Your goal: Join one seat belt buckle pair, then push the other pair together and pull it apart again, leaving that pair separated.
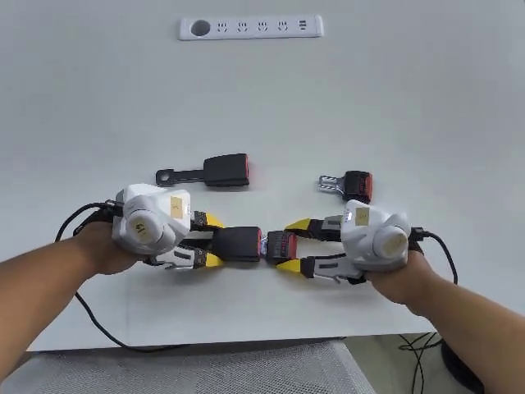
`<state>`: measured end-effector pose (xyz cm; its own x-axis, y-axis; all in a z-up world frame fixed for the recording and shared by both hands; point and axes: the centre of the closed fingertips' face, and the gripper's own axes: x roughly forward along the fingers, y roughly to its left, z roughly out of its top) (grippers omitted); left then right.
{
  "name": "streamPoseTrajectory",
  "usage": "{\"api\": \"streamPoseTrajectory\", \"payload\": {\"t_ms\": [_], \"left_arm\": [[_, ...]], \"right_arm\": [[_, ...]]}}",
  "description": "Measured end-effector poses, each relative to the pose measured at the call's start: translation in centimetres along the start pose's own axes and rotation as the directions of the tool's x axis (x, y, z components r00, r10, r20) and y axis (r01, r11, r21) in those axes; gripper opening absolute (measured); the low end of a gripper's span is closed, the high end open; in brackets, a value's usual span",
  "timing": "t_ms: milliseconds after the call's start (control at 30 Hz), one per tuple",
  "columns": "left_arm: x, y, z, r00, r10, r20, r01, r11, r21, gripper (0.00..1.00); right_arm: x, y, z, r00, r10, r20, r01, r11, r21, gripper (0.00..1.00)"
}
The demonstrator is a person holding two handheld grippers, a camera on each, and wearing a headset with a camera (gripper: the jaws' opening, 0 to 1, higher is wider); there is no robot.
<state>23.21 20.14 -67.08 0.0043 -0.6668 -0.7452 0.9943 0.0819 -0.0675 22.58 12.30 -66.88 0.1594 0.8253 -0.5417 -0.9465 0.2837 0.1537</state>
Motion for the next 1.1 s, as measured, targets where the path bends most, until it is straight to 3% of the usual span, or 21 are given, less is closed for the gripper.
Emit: {"api": "streamPoseTrajectory", "payload": {"t_ms": [667, 800, 867, 1000, 1033, 1067, 1100], "left_arm": [[0.07, -0.02, -0.12, 1.0, 0.003, -0.003, -0.003, 1.0, -0.006, 0.31], [0.18, -0.12, -0.01, 0.9998, 0.002, -0.02, -0.002, 1.0, -0.002, 0.32], [0.23, -0.12, -0.17, 0.9986, 0.012, -0.052, -0.009, 0.999, 0.052, 0.32], [0.23, -0.33, -0.01, 0.9978, -0.002, -0.066, 0.003, 1.0, 0.006, 0.34], [0.21, -0.47, 0.01, 0.9977, -0.012, -0.067, 0.011, 1.0, -0.006, 0.36], [0.07, -0.9, 0.01, 0.9965, -0.035, -0.076, 0.032, 0.998, -0.046, 0.38], [-0.04, -0.91, 0.06, 0.9962, -0.036, -0.08, 0.032, 0.998, -0.053, 0.42]], "right_arm": [[0.09, 0.13, -0.04, 1.0, -0.006, 0.002, 0.006, 1.0, -0.006, 0.33], [0.13, 0.16, 0.0, 1.0, 0.003, -0.008, -0.003, 1.0, -0.003, 0.34], [0.11, 0.25, 0.06, 0.9998, 0.017, -0.008, -0.017, 1.0, 0.021, 0.35], [0.11, 0.28, -0.08, 0.9985, 0.008, -0.055, -0.009, 1.0, -0.01, 0.36], [0.05, 0.22, -0.03, 0.9977, 0.0, -0.068, 0.0, 1.0, 0.006, 0.37], [-0.07, 0.32, 0.09, 0.9978, -0.007, -0.065, 0.013, 0.996, 0.087, 0.4], [-0.18, 0.92, 0.88, 0.9991, 0.031, -0.028, -0.026, 0.982, 0.188, 0.47]]}}
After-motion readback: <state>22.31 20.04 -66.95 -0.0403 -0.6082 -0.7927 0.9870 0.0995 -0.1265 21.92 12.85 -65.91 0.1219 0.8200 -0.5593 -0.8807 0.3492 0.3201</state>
